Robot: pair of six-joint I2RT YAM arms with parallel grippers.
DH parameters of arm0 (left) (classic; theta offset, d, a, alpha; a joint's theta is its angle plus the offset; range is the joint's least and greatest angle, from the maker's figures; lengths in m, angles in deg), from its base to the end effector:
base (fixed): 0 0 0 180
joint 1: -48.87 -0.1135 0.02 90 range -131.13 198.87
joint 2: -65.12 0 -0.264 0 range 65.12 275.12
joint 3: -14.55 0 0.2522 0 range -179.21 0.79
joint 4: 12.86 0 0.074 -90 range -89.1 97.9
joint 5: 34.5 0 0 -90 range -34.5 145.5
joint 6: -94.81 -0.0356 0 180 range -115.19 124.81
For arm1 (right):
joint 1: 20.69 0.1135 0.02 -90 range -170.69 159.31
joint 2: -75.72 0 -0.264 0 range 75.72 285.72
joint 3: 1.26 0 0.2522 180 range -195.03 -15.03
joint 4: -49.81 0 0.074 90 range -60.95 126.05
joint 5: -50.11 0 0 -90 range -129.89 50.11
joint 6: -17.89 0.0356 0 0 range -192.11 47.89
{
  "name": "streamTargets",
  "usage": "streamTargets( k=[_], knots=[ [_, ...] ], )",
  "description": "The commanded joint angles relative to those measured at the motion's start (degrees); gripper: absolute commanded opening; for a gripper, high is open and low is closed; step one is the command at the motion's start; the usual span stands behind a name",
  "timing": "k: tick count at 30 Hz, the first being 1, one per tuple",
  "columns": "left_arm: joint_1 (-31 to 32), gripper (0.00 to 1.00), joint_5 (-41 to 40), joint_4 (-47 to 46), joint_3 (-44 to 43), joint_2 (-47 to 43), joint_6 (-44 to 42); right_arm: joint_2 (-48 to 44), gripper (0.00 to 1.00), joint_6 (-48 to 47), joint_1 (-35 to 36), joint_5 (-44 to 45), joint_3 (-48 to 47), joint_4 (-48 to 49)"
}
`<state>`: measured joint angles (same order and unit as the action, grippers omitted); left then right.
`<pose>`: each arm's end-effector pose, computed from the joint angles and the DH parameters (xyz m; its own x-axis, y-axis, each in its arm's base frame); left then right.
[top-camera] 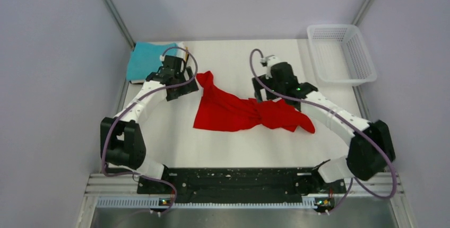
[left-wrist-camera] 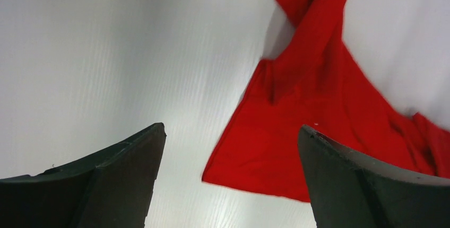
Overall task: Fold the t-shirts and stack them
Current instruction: Flatten out the tshirt
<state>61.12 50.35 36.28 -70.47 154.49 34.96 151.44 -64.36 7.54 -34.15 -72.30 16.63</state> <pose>0.3268 -0.0677 0.2704 -0.7591 -0.3471 -0.5507 -0.2569 0.9371 -0.2364 0.2595 0.1353 0.2816 -0.5899 -0.1644 -0.7906 -0.3245 0.9448 0.0456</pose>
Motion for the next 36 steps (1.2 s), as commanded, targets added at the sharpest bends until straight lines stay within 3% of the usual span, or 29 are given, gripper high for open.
streamTargets(
  k=[1, 5, 8, 21, 36],
  knots=[
    [-0.1, 0.99, 2.1, 1.2, 9.0, -4.3, 3.3, 13.0, 0.93, -7.3, 6.6, -2.1, -9.9, -5.7],
    [-0.1, 0.99, 2.5, 0.7, 14.2, -5.8, 5.5, 24.1, 0.75, -8.8, 8.0, -0.8, -18.4, -12.7],
    [0.0, 0.99, 2.4, 0.9, 15.9, -6.2, 6.2, 27.3, 0.68, -6.4, 8.0, 2.2, -20.0, -13.5],
    [0.2, 0.99, 4.8, -0.5, 17.5, -4.9, 6.6, 23.3, 0.56, 1.3, 7.8, 13.6, -16.1, -13.2],
    [3.5, 0.99, 4.9, -0.8, 16.2, -1.3, 6.5, 20.3, 0.42, 5.4, 5.3, 12.0, -10.2, -13.4]
  ],
)
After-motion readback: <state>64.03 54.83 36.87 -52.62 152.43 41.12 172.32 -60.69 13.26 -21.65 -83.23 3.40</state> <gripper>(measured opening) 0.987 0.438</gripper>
